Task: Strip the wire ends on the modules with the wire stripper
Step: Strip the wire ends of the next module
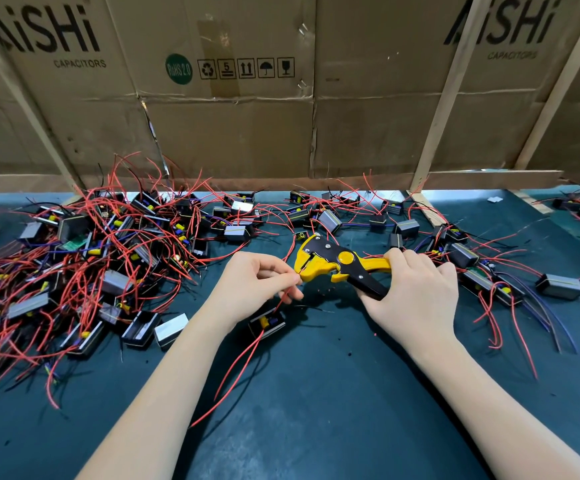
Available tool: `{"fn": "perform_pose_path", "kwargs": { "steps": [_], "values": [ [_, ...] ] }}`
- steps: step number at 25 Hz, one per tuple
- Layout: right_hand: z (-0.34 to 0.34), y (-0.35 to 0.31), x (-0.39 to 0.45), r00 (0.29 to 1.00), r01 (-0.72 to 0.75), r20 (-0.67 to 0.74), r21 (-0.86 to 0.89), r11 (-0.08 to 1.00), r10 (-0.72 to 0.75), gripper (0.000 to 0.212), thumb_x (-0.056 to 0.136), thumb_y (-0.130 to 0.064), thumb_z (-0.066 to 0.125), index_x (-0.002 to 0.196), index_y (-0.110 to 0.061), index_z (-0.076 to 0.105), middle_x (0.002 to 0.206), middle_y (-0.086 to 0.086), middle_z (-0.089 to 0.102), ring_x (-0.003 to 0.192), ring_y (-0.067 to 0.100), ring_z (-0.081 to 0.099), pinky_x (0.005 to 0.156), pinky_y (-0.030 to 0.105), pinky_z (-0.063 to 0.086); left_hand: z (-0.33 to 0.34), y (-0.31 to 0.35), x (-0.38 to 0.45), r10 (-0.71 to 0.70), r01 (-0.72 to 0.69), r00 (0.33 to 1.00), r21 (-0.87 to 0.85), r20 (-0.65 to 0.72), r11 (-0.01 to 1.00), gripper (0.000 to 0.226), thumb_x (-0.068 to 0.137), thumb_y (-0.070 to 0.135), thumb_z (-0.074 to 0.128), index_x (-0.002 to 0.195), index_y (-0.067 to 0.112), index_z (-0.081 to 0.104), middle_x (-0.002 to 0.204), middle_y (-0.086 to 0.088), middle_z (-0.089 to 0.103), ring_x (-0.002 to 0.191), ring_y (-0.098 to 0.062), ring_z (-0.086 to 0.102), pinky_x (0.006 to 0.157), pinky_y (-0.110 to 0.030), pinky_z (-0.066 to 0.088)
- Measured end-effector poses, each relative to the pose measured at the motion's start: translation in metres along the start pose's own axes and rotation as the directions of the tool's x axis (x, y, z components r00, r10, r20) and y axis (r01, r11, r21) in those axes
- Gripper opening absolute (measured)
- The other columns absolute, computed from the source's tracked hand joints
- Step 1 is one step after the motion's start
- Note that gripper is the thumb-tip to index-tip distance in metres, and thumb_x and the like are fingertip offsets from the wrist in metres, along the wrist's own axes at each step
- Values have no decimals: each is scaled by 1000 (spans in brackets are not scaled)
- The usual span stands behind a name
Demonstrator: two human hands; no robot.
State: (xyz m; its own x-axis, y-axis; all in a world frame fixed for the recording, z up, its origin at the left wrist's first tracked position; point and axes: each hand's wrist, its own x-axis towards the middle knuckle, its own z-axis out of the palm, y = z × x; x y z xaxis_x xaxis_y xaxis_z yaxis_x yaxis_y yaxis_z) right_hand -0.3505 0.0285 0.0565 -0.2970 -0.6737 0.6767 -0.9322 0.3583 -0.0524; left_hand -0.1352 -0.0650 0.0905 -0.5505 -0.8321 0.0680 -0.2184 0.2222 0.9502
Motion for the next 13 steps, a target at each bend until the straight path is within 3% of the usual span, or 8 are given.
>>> {"fn": "perform_pose_path", "kwargs": {
  "steps": [13],
  "values": [
    [-4,-1,1,996,31,80,-13,999,-29,52,68,-57,75,80,-10,58,70,6,60,71,30,60,68,38,28,1,-2,2,-12,13,1000,52,-8,999,23,83,5,69,64,17,75,67,-8,74,57,-11,67,54,-9,45]
  ]
}}
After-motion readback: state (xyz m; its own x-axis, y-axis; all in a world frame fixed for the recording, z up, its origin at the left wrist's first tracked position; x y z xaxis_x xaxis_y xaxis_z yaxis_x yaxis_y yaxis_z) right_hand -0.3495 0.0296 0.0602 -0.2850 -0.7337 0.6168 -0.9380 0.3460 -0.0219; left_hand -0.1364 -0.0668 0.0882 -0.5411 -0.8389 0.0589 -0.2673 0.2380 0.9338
